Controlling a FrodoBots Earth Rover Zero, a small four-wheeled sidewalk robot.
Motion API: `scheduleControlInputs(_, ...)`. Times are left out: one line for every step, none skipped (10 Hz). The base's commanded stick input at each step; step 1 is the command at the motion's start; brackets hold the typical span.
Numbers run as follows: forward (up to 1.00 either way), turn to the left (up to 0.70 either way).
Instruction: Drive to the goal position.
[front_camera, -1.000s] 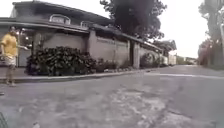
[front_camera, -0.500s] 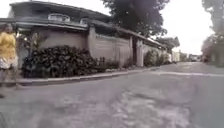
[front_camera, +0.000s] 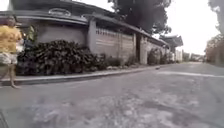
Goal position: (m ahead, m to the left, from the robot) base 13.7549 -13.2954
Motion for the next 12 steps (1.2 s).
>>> scheduleControlInputs(1.0, -0.25)
scheduleControlInputs(1.0, -0.2)
scheduleControlInputs(1.0, 0.0)
scheduleControlInputs(1.0, 0.0)
scheduleControlInputs(1.0, 0.0)
scheduleControlInputs(1.0, 0.0)
scheduleControlInputs(1.0, 0.0)
scheduleControlInputs(1.0, 0.0)
scheduleControlInputs(1.0, 0.0)
scheduleControlInputs(1.0, -0.03)
scheduleControlInputs(1.0, -0.4)
scheduleControlInputs(1.0, -0.4)
